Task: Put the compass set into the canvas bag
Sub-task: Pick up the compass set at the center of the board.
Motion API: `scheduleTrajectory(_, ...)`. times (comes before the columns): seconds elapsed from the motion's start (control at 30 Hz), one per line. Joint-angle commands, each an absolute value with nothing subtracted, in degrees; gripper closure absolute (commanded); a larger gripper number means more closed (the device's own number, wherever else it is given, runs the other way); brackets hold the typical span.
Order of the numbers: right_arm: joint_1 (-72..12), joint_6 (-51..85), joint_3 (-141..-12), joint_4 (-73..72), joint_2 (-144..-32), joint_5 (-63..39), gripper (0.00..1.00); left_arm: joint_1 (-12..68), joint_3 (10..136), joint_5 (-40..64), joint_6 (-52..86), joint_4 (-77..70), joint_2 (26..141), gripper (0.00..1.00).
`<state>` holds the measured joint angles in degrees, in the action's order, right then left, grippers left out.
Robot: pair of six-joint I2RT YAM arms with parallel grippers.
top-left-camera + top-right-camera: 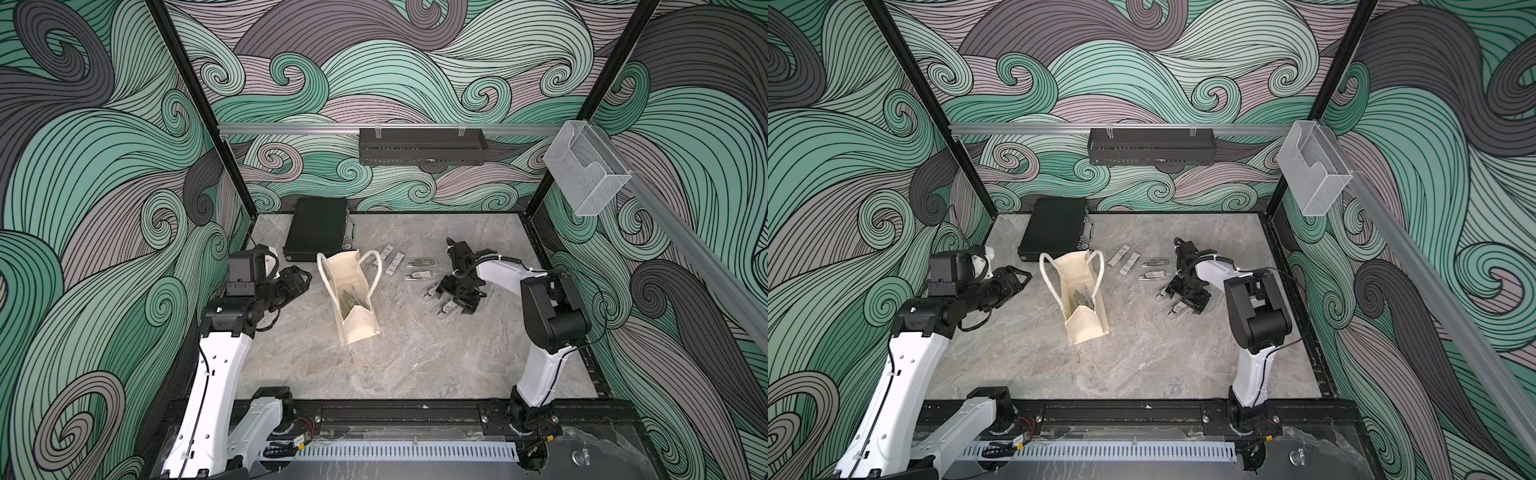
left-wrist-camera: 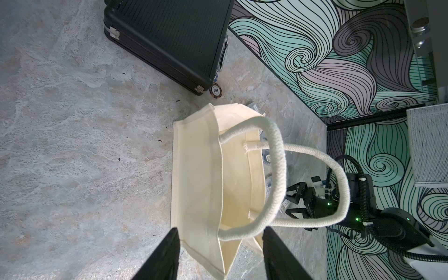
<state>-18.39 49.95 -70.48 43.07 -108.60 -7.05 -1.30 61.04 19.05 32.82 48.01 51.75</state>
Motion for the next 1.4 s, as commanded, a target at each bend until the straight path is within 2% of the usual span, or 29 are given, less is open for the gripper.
scheduleTrajectory(0.0, -18.59, 46.07, -71.59, 46.19, -109.87, -5.94, 0.15, -1.12, 61.41, 18.54, 32.41, 47.82, 50.90, 0.44)
scheduleTrajectory(0.23, -18.48, 34.71, -71.70, 49.26, -110.06, -7.48, 0.15, -1.14, 61.66, 18.46, 32.17, 48.06, 51.07, 0.44)
scheduleTrajectory(0.57, -18.39, 33.64, -70.21, 47.86, -109.00, -8.08, 0.17, -1.14, 62.09, 18.63, 32.43, 47.82, 51.64, 0.44)
scheduleTrajectory(1.07, -20.21, 31.43, -70.18, 48.16, -109.97, -4.69, 0.38, -1.07, 62.23, 18.28, 32.09, 48.03, 51.64, 0.44)
scheduleTrajectory(1.37, -19.86, 31.33, -69.56, 46.80, -109.53, -6.76, 0.47, -1.13, 62.13, 18.28, 32.17, 47.68, 51.70, 0.43)
